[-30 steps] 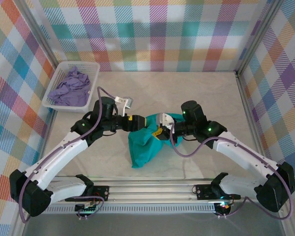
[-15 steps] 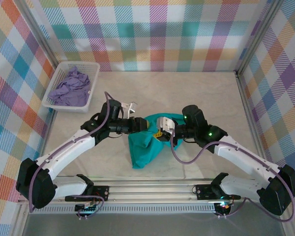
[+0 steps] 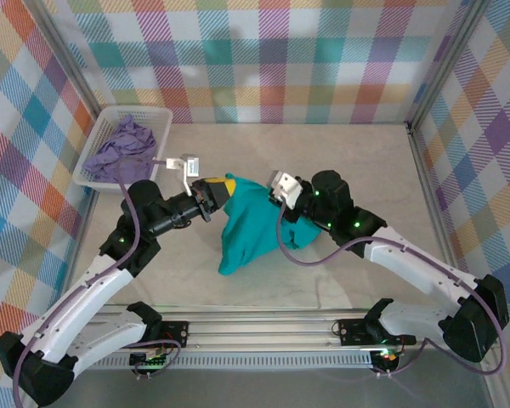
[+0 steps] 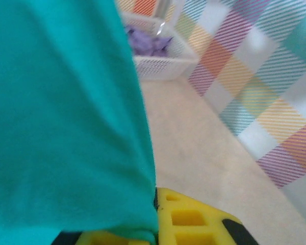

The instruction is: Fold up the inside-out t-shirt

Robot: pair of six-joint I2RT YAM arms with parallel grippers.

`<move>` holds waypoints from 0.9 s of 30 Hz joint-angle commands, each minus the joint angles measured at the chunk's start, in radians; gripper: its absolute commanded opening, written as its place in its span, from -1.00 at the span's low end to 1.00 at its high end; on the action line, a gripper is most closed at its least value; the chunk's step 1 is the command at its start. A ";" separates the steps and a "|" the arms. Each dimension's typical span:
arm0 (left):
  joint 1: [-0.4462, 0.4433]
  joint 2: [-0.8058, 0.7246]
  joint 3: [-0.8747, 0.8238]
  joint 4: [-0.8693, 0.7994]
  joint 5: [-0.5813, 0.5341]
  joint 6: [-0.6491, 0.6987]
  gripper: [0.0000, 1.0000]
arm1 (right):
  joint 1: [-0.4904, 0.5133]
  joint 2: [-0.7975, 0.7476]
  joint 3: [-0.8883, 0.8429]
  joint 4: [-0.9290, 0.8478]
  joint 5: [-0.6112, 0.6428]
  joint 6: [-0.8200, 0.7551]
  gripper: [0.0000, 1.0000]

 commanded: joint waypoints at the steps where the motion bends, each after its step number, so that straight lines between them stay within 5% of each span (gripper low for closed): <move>1: -0.003 0.000 -0.066 0.116 -0.010 0.087 -1.00 | -0.004 0.016 -0.057 -0.047 0.050 0.062 -0.56; 5: -0.019 0.012 -0.099 0.008 -0.032 0.090 -1.00 | 0.000 -0.043 -0.159 -0.131 -0.286 0.090 0.09; 8: -0.034 0.025 -0.069 -0.101 -0.069 0.072 -1.00 | 0.014 -0.095 -0.198 -0.103 -0.381 0.163 0.30; 14: -0.098 0.059 -0.002 -0.284 -0.169 0.067 -1.00 | 0.116 -0.083 -0.111 -0.079 -0.266 0.223 0.36; 21: -0.132 0.077 0.018 -0.309 -0.211 0.052 -1.00 | 0.192 -0.013 -0.007 -0.073 -0.057 0.251 0.35; 27: -0.136 0.080 0.028 -0.321 -0.211 0.055 -1.00 | 0.218 0.080 0.051 -0.081 0.004 0.221 0.07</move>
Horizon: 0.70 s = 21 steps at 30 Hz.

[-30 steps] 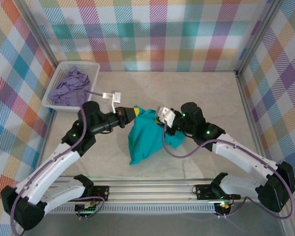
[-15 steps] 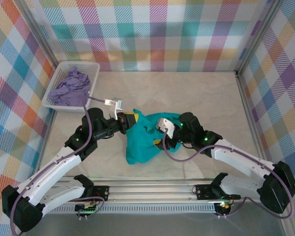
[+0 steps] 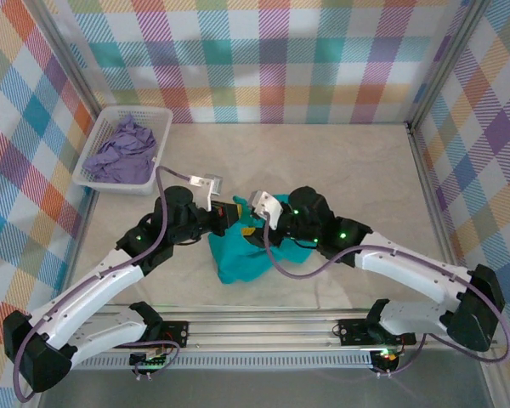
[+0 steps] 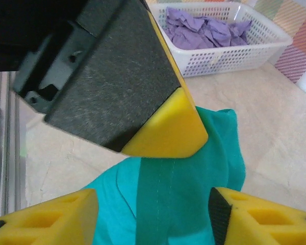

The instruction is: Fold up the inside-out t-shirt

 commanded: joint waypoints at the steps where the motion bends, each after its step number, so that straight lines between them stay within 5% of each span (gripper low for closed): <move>1: -0.013 -0.003 0.040 -0.012 -0.015 0.001 -1.00 | 0.009 0.038 0.037 0.008 0.060 -0.008 -0.05; 4: -0.013 -0.005 0.041 -0.030 -0.028 0.009 -1.00 | 0.008 0.033 0.032 0.009 0.082 -0.007 -0.61; 8: -0.013 -0.012 0.034 -0.084 -0.159 0.011 -0.95 | -0.010 -0.006 0.021 -0.021 -0.034 0.024 -0.99; 16: -0.012 -0.142 -0.069 -0.156 -0.212 0.035 -0.16 | -0.115 0.018 -0.025 0.067 -0.395 0.362 -1.00; 21: -0.012 -0.237 -0.136 -0.167 -0.150 -0.032 0.03 | -0.169 0.056 -0.041 0.169 -0.471 0.550 -1.00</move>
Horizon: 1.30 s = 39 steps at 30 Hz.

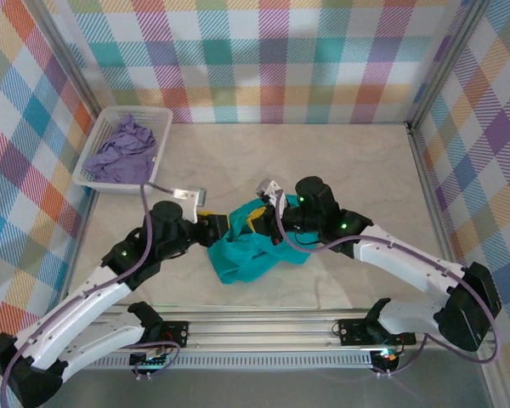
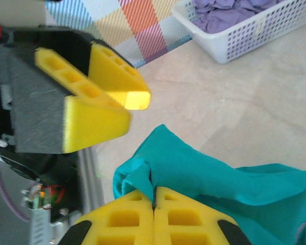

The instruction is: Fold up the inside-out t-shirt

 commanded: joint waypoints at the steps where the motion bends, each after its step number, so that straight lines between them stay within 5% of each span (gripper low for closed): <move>1: -0.004 -0.035 -0.037 -0.017 0.053 -0.065 0.05 | -0.021 0.032 -0.003 0.091 -0.107 0.187 -1.00; 4: -0.012 -0.031 -0.048 -0.005 0.113 -0.112 0.12 | -0.022 0.064 0.041 0.040 -0.088 0.241 -1.00; 8: -0.077 -0.015 -0.028 -0.044 0.034 -0.070 0.12 | -0.023 0.092 0.078 -0.003 -0.074 0.280 -1.00; 14: -0.168 0.096 0.047 -0.041 0.001 0.060 -0.09 | -0.024 0.098 0.110 -0.037 -0.070 0.293 -1.00; 21: -0.171 0.187 0.090 -0.075 -0.213 0.101 -0.12 | -0.025 0.091 0.115 -0.059 -0.067 0.287 -1.00; 30: -0.171 0.259 0.098 -0.017 -0.198 0.115 -0.18 | -0.027 0.083 0.113 -0.065 -0.070 0.284 -1.00; 36: -0.169 0.301 0.109 0.044 -0.208 0.129 -0.42 | -0.027 0.080 0.109 -0.071 -0.066 0.283 -1.00; 39: -0.161 0.327 0.116 0.087 -0.196 0.135 -0.76 | -0.027 0.077 0.109 -0.088 -0.050 0.271 -1.00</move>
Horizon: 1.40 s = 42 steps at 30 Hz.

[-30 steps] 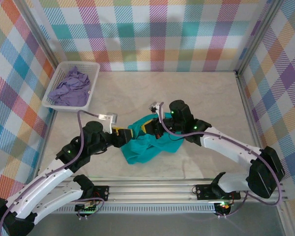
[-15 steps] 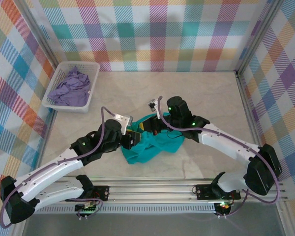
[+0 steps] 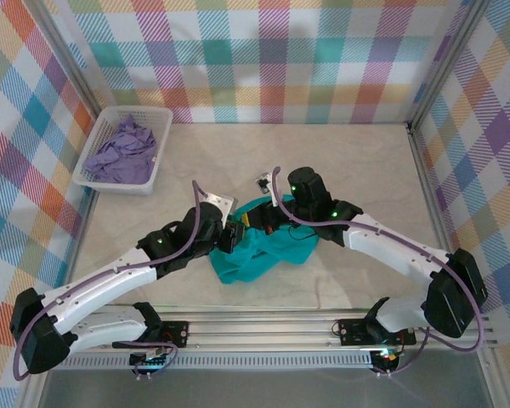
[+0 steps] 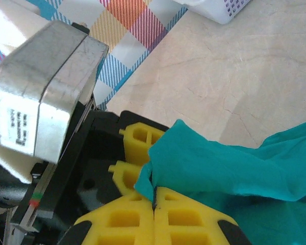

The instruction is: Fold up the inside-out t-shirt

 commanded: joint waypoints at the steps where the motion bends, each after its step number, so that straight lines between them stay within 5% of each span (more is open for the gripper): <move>1: 0.008 0.018 0.038 0.077 0.004 0.021 -0.83 | -0.006 -0.022 0.019 -0.033 0.011 -0.010 -1.00; 5: 0.038 -0.040 0.023 0.070 0.132 -0.003 -1.00 | -0.006 -0.044 0.028 -0.095 0.104 -0.111 -1.00; 11: 0.132 -0.207 0.001 0.077 0.620 -0.156 -1.00 | -0.006 -0.091 0.030 -0.150 0.243 -0.366 -1.00; 17: 0.232 -0.270 -0.012 0.107 0.823 -0.353 -1.00 | -0.005 -0.130 0.001 -0.143 0.285 -0.479 -1.00; 22: 0.337 -0.299 0.005 0.080 0.856 -0.409 -1.00 | -0.005 -0.111 0.079 -0.304 0.480 -0.460 -0.85; 30: 0.339 -0.271 0.020 0.069 0.791 -0.390 -1.00 | 0.023 -0.059 0.181 -0.536 0.624 -0.416 -0.47; 37: 0.339 -0.241 0.044 0.010 0.747 -0.360 -1.00 | 0.053 -0.198 -0.003 -0.316 0.228 -0.398 -0.16; 42: 0.339 -0.233 0.047 0.026 0.749 -0.366 -1.00 | 0.107 -0.198 -0.091 -0.202 0.239 -0.364 0.14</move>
